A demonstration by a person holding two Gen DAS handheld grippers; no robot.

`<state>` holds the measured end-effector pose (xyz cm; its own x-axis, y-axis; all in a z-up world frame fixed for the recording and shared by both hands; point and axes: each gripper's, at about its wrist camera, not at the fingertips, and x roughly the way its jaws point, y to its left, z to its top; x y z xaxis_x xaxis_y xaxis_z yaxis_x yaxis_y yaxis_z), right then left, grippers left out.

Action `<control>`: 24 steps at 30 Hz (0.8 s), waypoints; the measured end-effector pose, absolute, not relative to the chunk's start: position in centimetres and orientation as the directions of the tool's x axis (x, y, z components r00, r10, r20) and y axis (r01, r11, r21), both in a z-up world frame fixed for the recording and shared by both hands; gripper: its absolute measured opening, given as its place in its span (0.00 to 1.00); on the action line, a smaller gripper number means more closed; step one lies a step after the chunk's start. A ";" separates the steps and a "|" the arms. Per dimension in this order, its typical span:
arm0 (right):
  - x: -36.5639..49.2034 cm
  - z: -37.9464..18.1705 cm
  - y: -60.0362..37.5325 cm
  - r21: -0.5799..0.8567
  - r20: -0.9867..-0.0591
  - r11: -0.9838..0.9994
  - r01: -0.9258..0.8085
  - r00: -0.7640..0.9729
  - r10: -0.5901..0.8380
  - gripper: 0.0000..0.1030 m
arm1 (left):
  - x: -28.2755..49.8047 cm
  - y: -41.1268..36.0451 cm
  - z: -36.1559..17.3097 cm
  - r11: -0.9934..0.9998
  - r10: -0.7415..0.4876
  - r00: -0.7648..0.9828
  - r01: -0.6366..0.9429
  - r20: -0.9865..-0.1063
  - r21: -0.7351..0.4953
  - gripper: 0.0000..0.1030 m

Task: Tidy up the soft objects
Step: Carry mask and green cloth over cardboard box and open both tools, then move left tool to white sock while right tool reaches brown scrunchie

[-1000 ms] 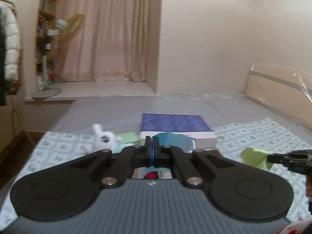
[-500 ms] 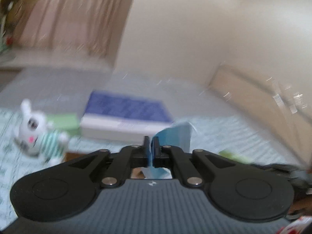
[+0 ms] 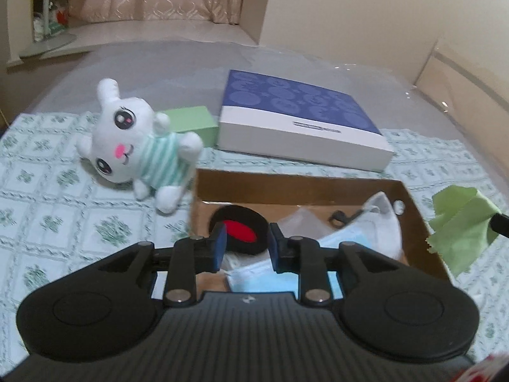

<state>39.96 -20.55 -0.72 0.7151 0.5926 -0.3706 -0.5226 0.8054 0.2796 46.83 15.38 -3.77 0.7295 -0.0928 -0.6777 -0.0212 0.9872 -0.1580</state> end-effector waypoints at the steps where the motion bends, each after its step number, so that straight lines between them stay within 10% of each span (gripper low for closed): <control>1: 40.3 -0.7 -20.2 0.287 -0.371 0.800 -0.526 0.709 0.599 0.05 | 47.2 15.4 -3.5 0.987 -0.091 0.731 -0.023 -0.676 -0.157 0.23; 9: 42.8 -2.0 -18.2 0.357 -0.411 0.780 -0.514 0.663 0.626 0.11 | 46.6 15.5 -2.3 0.985 -0.116 0.753 0.005 -0.648 -0.172 0.28; 12: 44.1 -3.3 -17.5 0.344 -0.491 0.822 -0.455 0.659 0.570 0.68 | 45.8 15.3 -2.6 0.985 -0.121 0.748 0.011 -0.653 -0.170 0.34; 24: 42.9 -4.9 -18.9 0.335 -0.550 0.850 -0.406 0.649 0.526 0.68 | 42.8 15.9 -3.0 0.984 -0.116 0.729 -0.009 -0.674 -0.179 0.38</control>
